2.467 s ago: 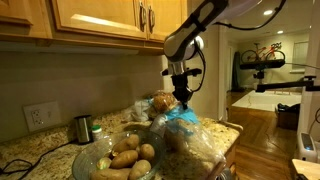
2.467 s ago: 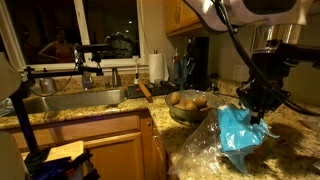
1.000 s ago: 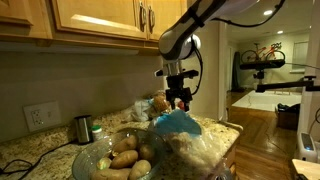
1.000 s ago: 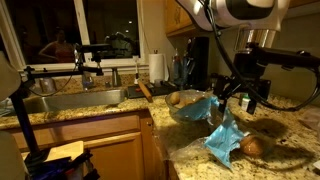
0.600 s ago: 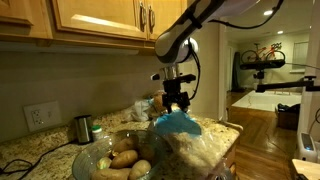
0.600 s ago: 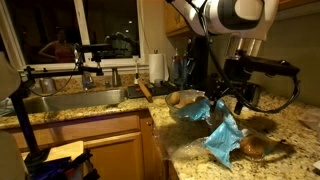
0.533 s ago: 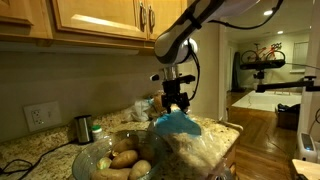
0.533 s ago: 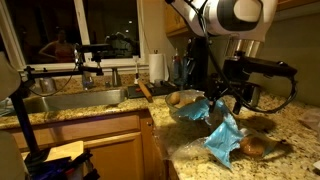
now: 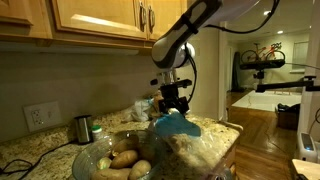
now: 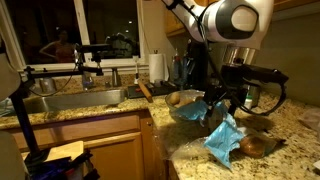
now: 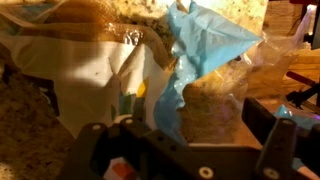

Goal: Remove some potatoes from the plastic and put them into the bowl

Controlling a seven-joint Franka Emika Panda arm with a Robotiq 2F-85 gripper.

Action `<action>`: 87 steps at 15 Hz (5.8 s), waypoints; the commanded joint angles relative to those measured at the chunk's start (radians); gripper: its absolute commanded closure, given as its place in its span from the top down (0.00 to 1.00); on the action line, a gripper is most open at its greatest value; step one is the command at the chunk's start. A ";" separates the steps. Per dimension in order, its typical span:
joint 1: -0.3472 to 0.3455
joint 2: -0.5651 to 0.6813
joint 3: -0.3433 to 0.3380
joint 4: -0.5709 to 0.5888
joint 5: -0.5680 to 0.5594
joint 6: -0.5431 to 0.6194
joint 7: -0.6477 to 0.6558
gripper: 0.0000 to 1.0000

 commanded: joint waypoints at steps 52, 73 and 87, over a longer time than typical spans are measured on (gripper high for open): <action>-0.031 -0.002 -0.096 0.093 -0.069 0.008 0.146 0.74; 0.010 -0.066 -0.039 0.054 -0.057 -0.111 0.287 1.00; 0.058 -0.158 -0.011 -0.091 -0.073 -0.196 0.275 1.00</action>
